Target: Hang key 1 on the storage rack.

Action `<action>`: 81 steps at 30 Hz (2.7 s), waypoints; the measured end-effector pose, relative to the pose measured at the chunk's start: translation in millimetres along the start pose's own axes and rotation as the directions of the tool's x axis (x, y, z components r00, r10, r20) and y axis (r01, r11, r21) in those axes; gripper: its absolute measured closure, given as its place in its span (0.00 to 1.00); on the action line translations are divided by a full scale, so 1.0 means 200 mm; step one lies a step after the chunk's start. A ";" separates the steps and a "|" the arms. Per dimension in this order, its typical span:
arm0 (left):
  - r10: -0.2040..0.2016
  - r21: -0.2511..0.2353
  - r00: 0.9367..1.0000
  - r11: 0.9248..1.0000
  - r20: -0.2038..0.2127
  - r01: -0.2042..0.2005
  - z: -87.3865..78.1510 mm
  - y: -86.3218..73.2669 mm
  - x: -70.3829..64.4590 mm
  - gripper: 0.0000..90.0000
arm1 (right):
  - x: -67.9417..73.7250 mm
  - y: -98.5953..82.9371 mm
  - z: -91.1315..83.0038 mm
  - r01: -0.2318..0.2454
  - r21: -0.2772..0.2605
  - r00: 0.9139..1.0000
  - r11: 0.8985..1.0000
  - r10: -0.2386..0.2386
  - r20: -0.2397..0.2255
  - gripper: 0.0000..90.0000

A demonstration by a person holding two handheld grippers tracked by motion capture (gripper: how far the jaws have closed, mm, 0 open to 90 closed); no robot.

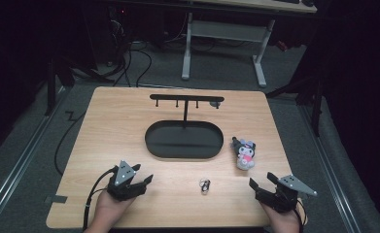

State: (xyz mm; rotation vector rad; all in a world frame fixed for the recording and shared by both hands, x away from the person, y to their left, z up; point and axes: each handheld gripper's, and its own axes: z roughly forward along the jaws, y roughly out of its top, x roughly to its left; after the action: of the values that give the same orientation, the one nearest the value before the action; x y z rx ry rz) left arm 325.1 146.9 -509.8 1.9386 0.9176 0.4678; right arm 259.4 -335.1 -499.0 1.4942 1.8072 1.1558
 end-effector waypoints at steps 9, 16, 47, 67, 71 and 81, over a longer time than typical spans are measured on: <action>-0.078 -0.027 0.997 0.997 -0.007 0.077 -0.02 -0.01 0.07 0.43 | 0.00 -0.01 0.03 0.044 0.008 0.999 0.999 -0.044 0.020 0.29; -0.122 -0.056 0.992 0.991 -0.033 0.120 -0.07 -0.03 0.14 0.43 | -0.01 0.01 0.05 0.066 -0.009 0.998 0.998 -0.066 -0.005 0.34; -0.156 -0.057 0.976 0.987 -0.154 0.149 -0.35 -0.22 0.19 0.43 | 0.18 0.15 0.46 0.167 0.088 0.983 0.982 -0.159 -0.087 1.00; -0.153 -0.061 0.978 0.987 -0.143 0.146 -0.35 -0.21 0.18 0.43 | 0.07 0.14 0.44 0.135 0.122 0.991 0.983 -0.133 -0.020 1.00; -0.153 -0.063 0.978 0.987 -0.141 0.146 -0.35 -0.20 0.18 0.43 | 0.05 0.14 0.43 0.124 0.118 0.992 0.985 -0.124 -0.005 1.00; -0.146 -0.067 0.981 0.988 -0.131 0.138 -0.34 -0.18 0.17 0.43 | 0.01 0.14 0.40 0.104 0.112 0.995 0.988 -0.105 0.000 0.98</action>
State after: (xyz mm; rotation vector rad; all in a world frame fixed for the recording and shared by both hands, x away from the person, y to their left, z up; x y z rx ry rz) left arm 288.7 223.6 -507.5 1.7915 1.1095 0.5408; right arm 339.0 -310.5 -515.4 1.4439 1.9503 1.0136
